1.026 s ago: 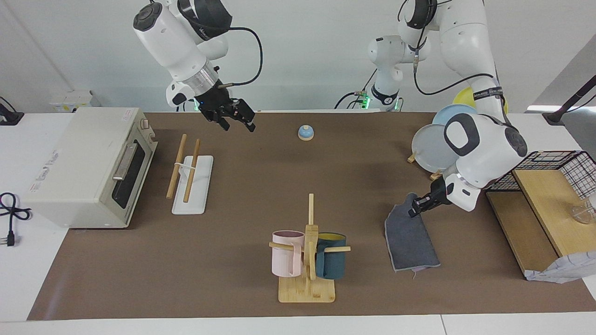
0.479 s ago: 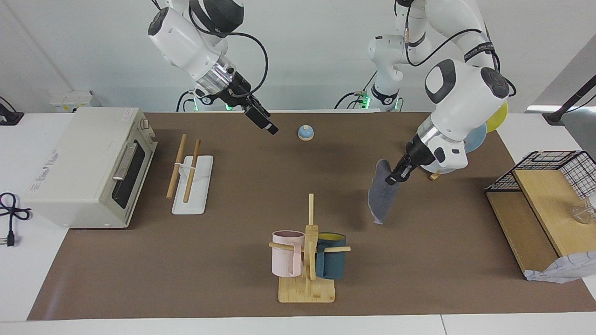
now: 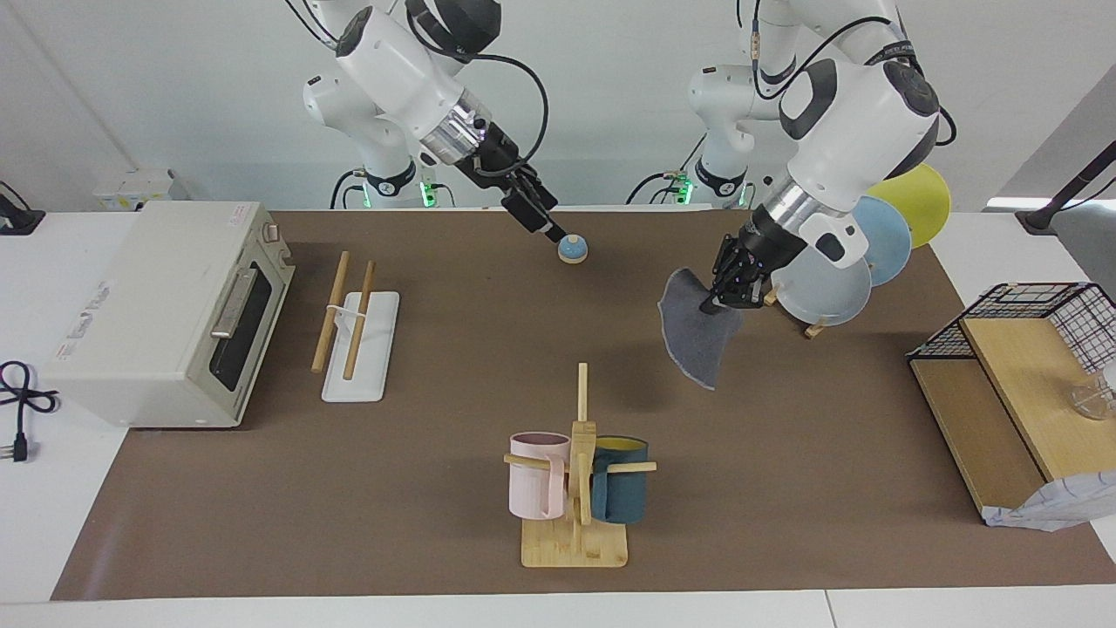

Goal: Fold towel and hang on rack

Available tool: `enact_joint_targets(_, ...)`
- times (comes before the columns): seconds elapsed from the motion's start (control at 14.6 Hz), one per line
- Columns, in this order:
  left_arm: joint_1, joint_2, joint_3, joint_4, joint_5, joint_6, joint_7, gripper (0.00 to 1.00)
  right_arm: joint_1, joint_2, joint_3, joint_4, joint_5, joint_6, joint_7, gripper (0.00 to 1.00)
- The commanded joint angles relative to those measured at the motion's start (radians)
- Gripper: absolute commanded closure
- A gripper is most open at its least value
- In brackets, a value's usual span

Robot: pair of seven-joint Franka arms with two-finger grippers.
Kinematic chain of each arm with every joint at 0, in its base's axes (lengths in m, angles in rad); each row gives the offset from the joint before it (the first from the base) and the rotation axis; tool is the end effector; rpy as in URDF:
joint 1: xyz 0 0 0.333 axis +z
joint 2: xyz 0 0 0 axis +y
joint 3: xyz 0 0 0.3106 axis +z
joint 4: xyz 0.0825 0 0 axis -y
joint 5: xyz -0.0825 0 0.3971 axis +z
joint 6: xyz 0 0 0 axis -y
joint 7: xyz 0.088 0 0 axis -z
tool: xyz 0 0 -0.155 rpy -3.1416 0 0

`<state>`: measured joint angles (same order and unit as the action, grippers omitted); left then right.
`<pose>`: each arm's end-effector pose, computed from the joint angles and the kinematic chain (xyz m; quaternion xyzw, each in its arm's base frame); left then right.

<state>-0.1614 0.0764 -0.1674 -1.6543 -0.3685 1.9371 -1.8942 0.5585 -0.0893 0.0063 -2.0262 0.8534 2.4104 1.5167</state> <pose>0.5840 -0.2394 0.5296 0.6583 0.7231 -0.1191 0.1722 0.4986 0.3499 0.4989 -0.6792 0.6140 0.1859 0.3565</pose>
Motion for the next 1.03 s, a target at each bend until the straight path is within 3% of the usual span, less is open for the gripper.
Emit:
enact_joint_targets(0.0,-0.033,-0.033,0.011,-0.025,-0.026,-0.003,-0.211,1.00,0.000,0.061,0.000,0.036,0.119,0.045,0.003,0.00)
enact_joint_targets(0.55,-0.102,-0.056,0.012,-0.065,-0.026,0.031,-0.493,1.00,0.121,0.141,0.008,0.076,0.201,0.194,0.039,0.00)
enact_joint_targets(0.75,-0.102,-0.060,0.012,-0.071,-0.026,0.032,-0.505,1.00,0.110,0.196,0.007,0.142,0.199,0.182,0.030,0.00)
enact_joint_targets(0.96,-0.101,-0.061,0.014,-0.074,-0.026,0.032,-0.505,1.00,0.074,0.201,0.006,0.153,0.194,0.184,0.028,0.00)
